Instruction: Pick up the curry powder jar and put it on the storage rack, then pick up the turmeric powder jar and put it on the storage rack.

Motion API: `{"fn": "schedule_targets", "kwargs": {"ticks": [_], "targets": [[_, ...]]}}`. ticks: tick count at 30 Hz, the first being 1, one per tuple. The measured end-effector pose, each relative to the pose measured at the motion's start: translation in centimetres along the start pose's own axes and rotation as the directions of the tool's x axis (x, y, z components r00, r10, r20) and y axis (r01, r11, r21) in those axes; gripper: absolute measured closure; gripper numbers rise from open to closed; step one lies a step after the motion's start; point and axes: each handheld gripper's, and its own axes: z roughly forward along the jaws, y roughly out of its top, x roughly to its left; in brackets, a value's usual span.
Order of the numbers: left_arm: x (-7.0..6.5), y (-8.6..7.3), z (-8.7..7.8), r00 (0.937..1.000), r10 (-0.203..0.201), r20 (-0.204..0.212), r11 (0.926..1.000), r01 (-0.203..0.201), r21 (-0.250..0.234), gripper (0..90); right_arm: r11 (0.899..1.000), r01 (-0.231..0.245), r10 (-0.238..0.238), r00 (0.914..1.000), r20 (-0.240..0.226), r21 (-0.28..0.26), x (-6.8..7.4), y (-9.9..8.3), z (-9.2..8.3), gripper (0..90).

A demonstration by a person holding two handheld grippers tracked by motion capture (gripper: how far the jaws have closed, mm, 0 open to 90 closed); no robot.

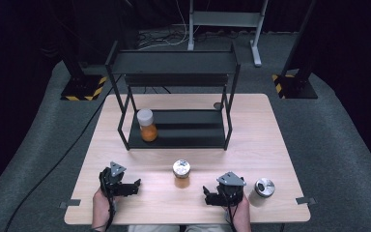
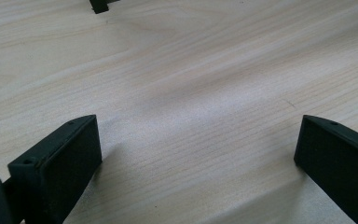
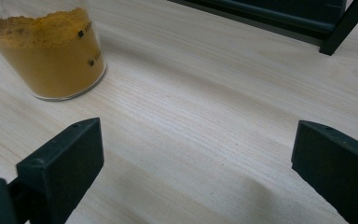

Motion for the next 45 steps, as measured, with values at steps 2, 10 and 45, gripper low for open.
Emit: {"fn": "schedule_targets", "kwargs": {"ticks": [2, 10, 45], "targets": [[0.0, 0.0, 0.0, 1.0, 0.001, -0.001, 1.0, -0.001, -0.001, 0.3, 1.0, 0.0, 0.0, 1.0, 0.001, 0.002, 0.0, 0.0, 0.0, 1.5], [-0.1, 0.0, 0.0, 1.0, 0.002, -0.002, 1.0, -0.002, -0.002, 0.3, 1.0, -0.007, 0.007, 1.0, 0.0, 0.005, 0.0, 0.0, 0.0, 1.4], [0.1, 0.1, 0.0, 1.0, -0.003, 0.005, 1.0, 0.003, 0.001, 0.4, 0.991, -0.019, 0.021, 0.9997, -0.013, 0.134, 5.6, 5.1, -0.1, 1.5]]}}
